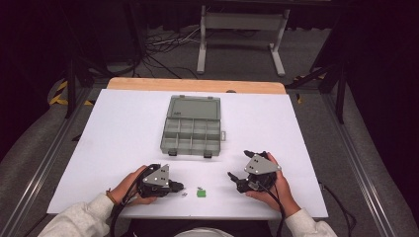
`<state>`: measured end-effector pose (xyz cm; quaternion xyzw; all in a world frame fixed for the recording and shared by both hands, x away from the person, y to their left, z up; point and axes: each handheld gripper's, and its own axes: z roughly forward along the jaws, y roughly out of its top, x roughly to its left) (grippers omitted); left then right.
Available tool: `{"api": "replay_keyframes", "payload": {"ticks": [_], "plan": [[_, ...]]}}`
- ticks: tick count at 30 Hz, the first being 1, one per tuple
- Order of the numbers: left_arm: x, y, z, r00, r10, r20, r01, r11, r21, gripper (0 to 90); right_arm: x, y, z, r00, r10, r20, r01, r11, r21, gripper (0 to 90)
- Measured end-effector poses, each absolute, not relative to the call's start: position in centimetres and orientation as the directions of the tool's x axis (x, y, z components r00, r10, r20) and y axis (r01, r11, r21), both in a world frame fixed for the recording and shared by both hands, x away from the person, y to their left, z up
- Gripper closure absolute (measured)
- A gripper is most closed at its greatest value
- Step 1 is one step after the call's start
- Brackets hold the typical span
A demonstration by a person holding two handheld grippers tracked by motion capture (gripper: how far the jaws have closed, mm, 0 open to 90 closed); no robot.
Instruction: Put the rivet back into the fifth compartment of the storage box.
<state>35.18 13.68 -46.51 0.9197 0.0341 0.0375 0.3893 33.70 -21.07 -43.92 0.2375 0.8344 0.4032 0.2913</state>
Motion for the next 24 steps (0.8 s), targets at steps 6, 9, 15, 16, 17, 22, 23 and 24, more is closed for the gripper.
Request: {"api": "replay_keyframes", "payload": {"ticks": [6, 9, 15, 16, 17, 22, 23, 24], "plan": [[35.3, 13.9, -46.3, 0.994, 0.103, 0.041, 0.04, -0.681, 0.731, 86.4, 33.6, -21.0, -44.0, -0.718, 0.629, -0.298, 0.158, 0.564, 0.81, 12.8], [35.4, 14.2, -46.1, 0.992, 0.118, 0.039, 0.051, -0.672, 0.739, 86.4, 33.6, -21.1, -43.8, -0.717, 0.632, -0.296, 0.157, 0.559, 0.814, 12.8], [35.4, 14.5, -45.8, 0.99, 0.128, 0.05, 0.048, -0.662, 0.748, 86.5, 33.5, -21.1, -43.8, -0.717, 0.63, -0.299, 0.155, 0.563, 0.812, 12.8], [35.4, 14.5, -45.8, 0.99, 0.128, 0.05, 0.048, -0.662, 0.748, 86.4, 33.5, -21.1, -43.8, -0.717, 0.629, -0.3, 0.154, 0.563, 0.812, 12.8], [35.4, 14.5, -45.7, 0.99, 0.135, 0.05, 0.052, -0.661, 0.749, 86.5, 33.5, -21.1, -43.8, -0.717, 0.628, -0.301, 0.153, 0.564, 0.811, 12.8], [35.4, 14.6, -45.5, 0.988, 0.137, 0.065, 0.042, -0.66, 0.75, 86.5, 33.5, -21.1, -43.8, -0.717, 0.628, -0.301, 0.15, 0.562, 0.813, 12.8], [35.4, 14.7, -45.5, 0.988, 0.142, 0.067, 0.043, -0.657, 0.753, 86.5, 33.5, -21.1, -43.8, -0.716, 0.629, -0.302, 0.151, 0.562, 0.813, 12.8], [35.4, 14.7, -45.5, 0.988, 0.142, 0.067, 0.043, -0.657, 0.753, 86.4, 33.5, -21.1, -43.7, -0.716, 0.629, -0.302, 0.15, 0.562, 0.814, 12.8]]}}
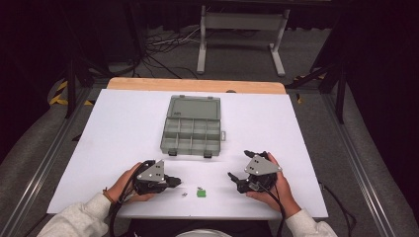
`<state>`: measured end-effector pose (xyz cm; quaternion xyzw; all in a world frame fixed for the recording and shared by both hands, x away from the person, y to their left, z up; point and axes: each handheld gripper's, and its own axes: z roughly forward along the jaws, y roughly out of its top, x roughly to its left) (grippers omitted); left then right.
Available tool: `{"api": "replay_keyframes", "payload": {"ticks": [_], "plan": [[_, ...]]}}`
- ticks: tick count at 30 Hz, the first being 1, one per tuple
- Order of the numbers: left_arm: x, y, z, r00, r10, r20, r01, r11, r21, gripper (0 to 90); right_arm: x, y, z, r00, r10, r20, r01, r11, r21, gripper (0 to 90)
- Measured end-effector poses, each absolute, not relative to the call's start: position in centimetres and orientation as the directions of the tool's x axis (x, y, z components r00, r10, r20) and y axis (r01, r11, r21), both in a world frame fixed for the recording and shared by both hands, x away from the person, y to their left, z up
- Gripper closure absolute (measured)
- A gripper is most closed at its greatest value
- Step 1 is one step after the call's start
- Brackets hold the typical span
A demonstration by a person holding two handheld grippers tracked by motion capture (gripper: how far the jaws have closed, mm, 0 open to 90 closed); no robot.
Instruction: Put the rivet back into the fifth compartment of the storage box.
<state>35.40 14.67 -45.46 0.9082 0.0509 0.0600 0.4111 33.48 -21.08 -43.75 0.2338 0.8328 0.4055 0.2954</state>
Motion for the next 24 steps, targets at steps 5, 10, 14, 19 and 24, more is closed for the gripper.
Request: {"api": "replay_keyframes", "payload": {"ticks": [5, 10, 14, 19, 24], "plan": [[35.5, 15.0, -45.1, 0.984, 0.159, 0.083, 0.041, -0.651, 0.758, 86.5, 33.4, -21.2, -43.6, -0.712, 0.634, -0.301, 0.147, 0.555, 0.819, 12.8], [35.6, 15.1, -44.9, 0.98, 0.172, 0.095, 0.04, -0.648, 0.761, 86.5, 33.4, -21.2, -43.5, -0.709, 0.634, -0.308, 0.143, 0.557, 0.818, 12.8], [35.6, 15.2, -44.7, 0.979, 0.179, 0.101, 0.039, -0.645, 0.763, 86.5, 33.4, -21.2, -43.5, -0.708, 0.632, -0.315, 0.138, 0.561, 0.816, 12.8], [35.7, 15.5, -44.3, 0.973, 0.198, 0.116, 0.037, -0.633, 0.773, 86.5, 33.3, -21.2, -43.4, -0.706, 0.632, -0.319, 0.128, 0.558, 0.82, 12.8], [35.9, 15.7, -44.0, 0.969, 0.213, 0.125, 0.036, -0.623, 0.781, 86.5, 33.2, -21.1, -43.3, -0.707, 0.63, -0.32, 0.126, 0.558, 0.82, 12.7]]}}
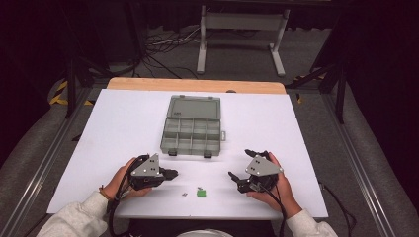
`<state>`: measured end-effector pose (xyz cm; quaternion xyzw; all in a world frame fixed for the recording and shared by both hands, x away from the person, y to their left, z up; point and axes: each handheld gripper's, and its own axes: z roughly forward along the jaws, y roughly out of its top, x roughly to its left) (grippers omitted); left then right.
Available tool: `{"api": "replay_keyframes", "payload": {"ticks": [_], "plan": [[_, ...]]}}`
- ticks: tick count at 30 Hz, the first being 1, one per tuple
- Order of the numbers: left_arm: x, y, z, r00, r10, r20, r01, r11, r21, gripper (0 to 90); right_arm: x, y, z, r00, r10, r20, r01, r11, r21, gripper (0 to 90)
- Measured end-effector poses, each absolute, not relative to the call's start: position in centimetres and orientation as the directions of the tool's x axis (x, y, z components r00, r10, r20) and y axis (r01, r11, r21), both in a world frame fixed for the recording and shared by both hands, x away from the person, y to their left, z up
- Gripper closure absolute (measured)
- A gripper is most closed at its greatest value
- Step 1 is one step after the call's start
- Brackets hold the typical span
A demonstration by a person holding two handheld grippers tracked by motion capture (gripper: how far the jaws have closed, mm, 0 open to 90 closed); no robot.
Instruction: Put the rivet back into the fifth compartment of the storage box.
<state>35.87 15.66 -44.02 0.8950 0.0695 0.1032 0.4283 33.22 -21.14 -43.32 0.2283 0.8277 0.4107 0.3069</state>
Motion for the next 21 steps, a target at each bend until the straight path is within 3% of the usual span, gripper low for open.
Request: {"api": "replay_keyframes", "payload": {"ticks": [21], "plan": [[37.5, 16.6, -42.5, 0.942, 0.301, 0.148, 0.051, -0.567, 0.822, 86.5, 33.2, -21.1, -43.3, -0.708, 0.63, -0.32, 0.124, 0.557, 0.821, 12.7]]}}
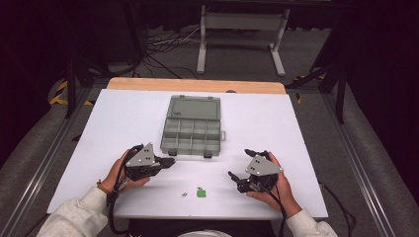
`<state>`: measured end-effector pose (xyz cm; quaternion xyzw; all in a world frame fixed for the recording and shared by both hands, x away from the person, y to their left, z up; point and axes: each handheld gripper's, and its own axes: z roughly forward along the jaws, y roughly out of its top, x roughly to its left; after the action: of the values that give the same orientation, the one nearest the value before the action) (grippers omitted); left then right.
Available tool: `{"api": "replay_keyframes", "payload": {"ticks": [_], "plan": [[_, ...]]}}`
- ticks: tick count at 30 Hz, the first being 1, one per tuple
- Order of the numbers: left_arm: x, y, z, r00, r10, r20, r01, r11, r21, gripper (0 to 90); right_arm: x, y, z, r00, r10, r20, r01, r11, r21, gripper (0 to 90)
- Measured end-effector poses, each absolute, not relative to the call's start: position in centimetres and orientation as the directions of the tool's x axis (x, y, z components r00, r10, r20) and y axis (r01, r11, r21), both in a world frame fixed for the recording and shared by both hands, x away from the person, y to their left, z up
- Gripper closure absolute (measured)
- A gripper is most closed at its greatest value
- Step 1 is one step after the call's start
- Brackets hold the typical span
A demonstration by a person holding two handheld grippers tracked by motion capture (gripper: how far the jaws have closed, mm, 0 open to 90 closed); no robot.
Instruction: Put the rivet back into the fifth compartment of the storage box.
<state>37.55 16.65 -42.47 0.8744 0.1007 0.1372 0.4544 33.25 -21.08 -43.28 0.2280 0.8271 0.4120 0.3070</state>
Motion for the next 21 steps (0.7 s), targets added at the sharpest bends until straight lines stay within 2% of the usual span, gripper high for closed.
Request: {"api": "replay_keyframes", "payload": {"ticks": [21], "plan": [[40.7, 17.0, -41.9, 0.91, 0.389, 0.143, 0.099, -0.538, 0.837, 86.5, 33.3, -21.1, -43.4, -0.709, 0.631, -0.316, 0.128, 0.556, 0.821, 12.7]]}}
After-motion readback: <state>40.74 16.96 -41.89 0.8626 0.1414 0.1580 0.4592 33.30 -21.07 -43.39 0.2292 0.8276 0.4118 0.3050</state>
